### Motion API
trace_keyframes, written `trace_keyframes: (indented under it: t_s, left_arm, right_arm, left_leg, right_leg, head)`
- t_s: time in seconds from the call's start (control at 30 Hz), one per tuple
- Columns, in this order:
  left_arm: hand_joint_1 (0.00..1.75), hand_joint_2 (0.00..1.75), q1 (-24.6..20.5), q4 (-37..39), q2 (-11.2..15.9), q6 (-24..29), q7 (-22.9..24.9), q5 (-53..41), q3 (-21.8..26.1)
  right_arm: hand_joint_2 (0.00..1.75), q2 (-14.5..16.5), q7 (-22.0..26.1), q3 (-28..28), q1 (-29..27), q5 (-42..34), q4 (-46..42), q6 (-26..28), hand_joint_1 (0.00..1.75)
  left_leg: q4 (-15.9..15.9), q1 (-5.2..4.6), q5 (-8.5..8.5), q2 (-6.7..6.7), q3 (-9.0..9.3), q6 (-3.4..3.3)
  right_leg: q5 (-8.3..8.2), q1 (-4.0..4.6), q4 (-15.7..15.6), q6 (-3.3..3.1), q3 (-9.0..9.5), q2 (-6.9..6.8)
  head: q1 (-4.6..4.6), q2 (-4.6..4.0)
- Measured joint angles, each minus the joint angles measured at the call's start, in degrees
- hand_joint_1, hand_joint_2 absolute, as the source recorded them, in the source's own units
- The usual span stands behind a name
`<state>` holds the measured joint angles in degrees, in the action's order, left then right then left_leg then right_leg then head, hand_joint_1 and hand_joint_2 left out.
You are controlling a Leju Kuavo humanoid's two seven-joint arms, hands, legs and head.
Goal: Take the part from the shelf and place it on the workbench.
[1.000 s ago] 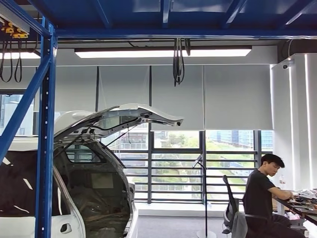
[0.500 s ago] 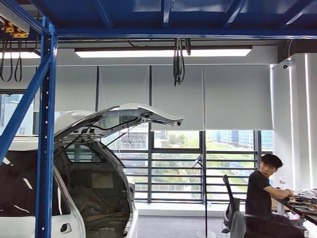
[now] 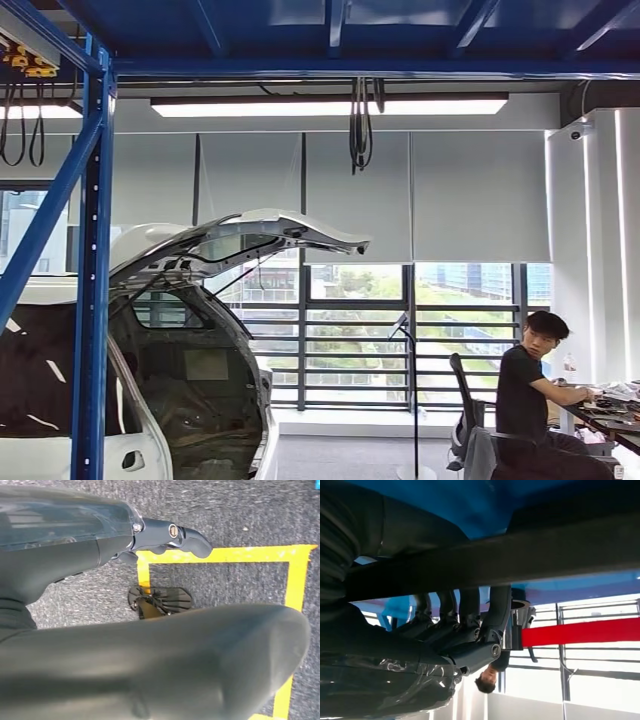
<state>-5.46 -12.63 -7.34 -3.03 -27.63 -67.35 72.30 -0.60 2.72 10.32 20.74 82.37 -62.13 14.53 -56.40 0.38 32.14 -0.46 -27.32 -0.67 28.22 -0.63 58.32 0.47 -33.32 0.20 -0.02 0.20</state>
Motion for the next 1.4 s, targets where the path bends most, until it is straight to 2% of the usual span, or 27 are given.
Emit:
trace_keyframes:
  t_s: [0.1, 0.33, 0.53, 0.63, 0.77, 0.87, 0.97, 1.07, 1.2, 1.3, 1.4]
  left_arm:
    - [0.0, 1.75, 0.0, 0.0, 0.0, -0.6, -0.6, 0.1, 0.0]
    - [0.0, 1.75, 0.1, 0.0, 0.0, -0.3, 1.3, 1.1, 0.0]
    - [0.0, 1.75, 0.2, 0.0, 0.0, 0.1, 3.2, 2.1, 0.1]
    - [0.0, 1.75, 0.2, 0.0, 0.0, 0.1, 3.2, 2.5, 0.4]
    - [0.0, 1.75, 0.4, 0.0, 0.0, -1.1, 2.3, 4.3, 1.2]
    - [0.0, 1.75, 0.5, 0.0, -0.1, -3.1, 0.9, 6.5, 2.5]
    - [0.0, 1.75, 0.7, 0.0, -0.3, -3.4, 0.2, 7.7, 3.7]
    - [0.0, 1.75, 0.7, 0.0, -0.4, -3.0, 0.1, 8.3, 4.6]
    - [0.0, 1.75, 0.8, 0.0, -0.4, -2.5, 0.1, 8.6, 5.4]
    - [0.0, 1.75, 0.9, 0.0, -0.4, -2.4, 0.3, 8.7, 5.8]
    - [0.0, 1.75, 0.9, 0.0, -0.4, -2.3, 0.5, 8.7, 5.9]
  right_arm:
    - [1.75, -0.5, -0.1, 0.0, -1.2, 0.2, -1.4, 0.5, 1.75]
    - [1.75, -1.5, 0.7, 0.0, -4.2, -0.8, -6.7, 0.6, 1.75]
    - [1.75, -2.4, 1.9, -0.1, -7.2, -4.2, -16.7, 0.0, 1.75]
    - [1.75, -2.8, 3.0, -0.4, -8.8, -7.6, -22.4, -0.2, 1.75]
    - [1.75, -2.7, 4.6, -1.8, -11.7, -16.2, -32.0, -0.3, 1.75]
    - [1.75, -1.1, 7.3, -3.6, -14.4, -25.6, -40.4, 1.4, 1.75]
    - [1.75, 1.7, 12.4, -5.3, -17.9, -35.5, -48.9, 2.3, 1.75]
    - [1.75, 5.0, 17.8, -6.4, -21.7, -44.6, -55.5, 1.0, 1.75]
    - [1.75, 7.8, 23.2, -6.9, -25.5, -56.4, -59.4, -2.7, 1.75]
    - [1.75, 9.3, 25.9, -7.2, -27.4, -61.2, -60.3, -5.1, 1.75]
    - [1.75, 10.3, 26.5, -7.3, -28.7, -61.5, -60.6, -5.8, 1.75]
  left_leg:
    - [0.0, 0.0, 0.0, 0.0, 0.01, 0.0]
    - [0.0, 0.0, 0.0, 0.0, -0.01, 0.0]
    - [0.0, 0.0, 0.0, 0.0, -0.02, 0.0]
    - [0.0, 0.0, 0.0, 0.0, -0.02, 0.0]
    - [0.0, 0.0, 0.01, 0.0, -0.04, -0.01]
    - [0.0, 0.0, 0.02, 0.0, -0.05, -0.01]
    - [0.0, 0.01, 0.04, -0.01, -0.06, 0.0]
    - [0.0, 0.03, 0.07, 0.0, -0.07, 0.04]
    - [0.0, 0.02, 0.08, 0.01, -0.04, 0.05]
    - [0.0, -0.06, 0.08, 0.0, 0.01, 0.04]
    - [0.0, -0.16, 0.1, 0.0, 0.03, 0.01]
  right_leg:
    - [0.0, 0.0, 0.0, 0.0, 0.01, 0.0]
    - [0.0, 0.0, 0.0, 0.0, -0.01, 0.0]
    - [0.0, 0.0, 0.0, 0.0, -0.02, 0.0]
    - [0.0, 0.0, 0.0, 0.0, -0.02, 0.0]
    - [0.0, -0.01, 0.0, 0.0, -0.02, -0.01]
    - [0.02, 0.0, 0.0, 0.0, -0.03, -0.03]
    - [0.05, 0.01, 0.0, 0.03, -0.04, -0.04]
    - [0.07, 0.01, 0.0, 0.04, -0.04, -0.02]
    - [0.06, 0.0, 0.0, 0.04, 0.0, -0.01]
    - [0.04, -0.11, -0.1, 0.07, 0.04, -0.02]
    - [0.02, -0.26, -0.1, 0.1, 0.05, -0.02]
  head:
    - [0.0, 0.0]
    - [0.0, 0.0]
    - [0.0, 0.0]
    - [0.0, 0.0]
    - [0.0, 0.0]
    - [0.0, 0.0]
    - [0.0, 0.0]
    - [0.0, 0.0]
    - [0.0, 0.0]
    - [0.0, 0.0]
    - [0.0, 0.0]
